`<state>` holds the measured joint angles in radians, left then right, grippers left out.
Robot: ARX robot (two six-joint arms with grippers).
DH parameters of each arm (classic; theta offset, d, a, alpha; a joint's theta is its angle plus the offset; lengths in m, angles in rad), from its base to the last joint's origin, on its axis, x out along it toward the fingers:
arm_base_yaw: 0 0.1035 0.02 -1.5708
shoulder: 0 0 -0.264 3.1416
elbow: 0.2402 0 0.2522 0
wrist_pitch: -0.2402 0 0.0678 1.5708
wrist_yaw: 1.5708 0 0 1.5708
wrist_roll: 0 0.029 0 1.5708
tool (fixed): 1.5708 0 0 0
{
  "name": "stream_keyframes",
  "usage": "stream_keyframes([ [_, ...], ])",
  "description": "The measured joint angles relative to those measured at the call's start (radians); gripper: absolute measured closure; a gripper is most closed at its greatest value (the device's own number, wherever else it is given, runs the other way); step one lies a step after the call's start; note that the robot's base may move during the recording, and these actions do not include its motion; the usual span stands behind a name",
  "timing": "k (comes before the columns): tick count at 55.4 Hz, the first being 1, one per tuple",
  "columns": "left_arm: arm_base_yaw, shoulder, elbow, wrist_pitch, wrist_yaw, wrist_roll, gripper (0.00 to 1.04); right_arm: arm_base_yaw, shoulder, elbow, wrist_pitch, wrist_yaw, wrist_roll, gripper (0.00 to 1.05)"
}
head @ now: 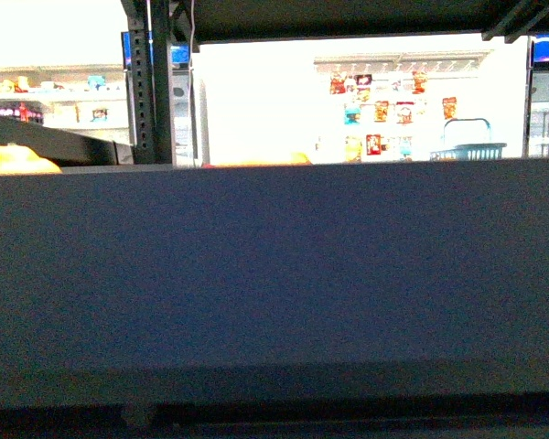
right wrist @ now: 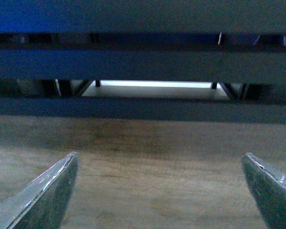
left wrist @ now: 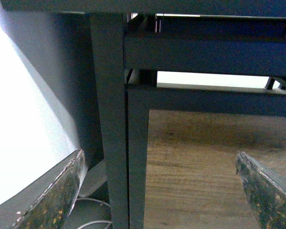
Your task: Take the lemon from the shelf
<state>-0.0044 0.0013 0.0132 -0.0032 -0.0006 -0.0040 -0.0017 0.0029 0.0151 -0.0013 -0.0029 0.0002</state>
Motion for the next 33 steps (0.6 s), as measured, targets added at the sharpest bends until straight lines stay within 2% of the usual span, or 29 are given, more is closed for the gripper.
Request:
stream_keyframes([
  [33,0.0,0.0,0.0,0.0,0.0,0.0,0.08,0.0,0.0,0.0,0.0,0.0,0.0,0.02],
])
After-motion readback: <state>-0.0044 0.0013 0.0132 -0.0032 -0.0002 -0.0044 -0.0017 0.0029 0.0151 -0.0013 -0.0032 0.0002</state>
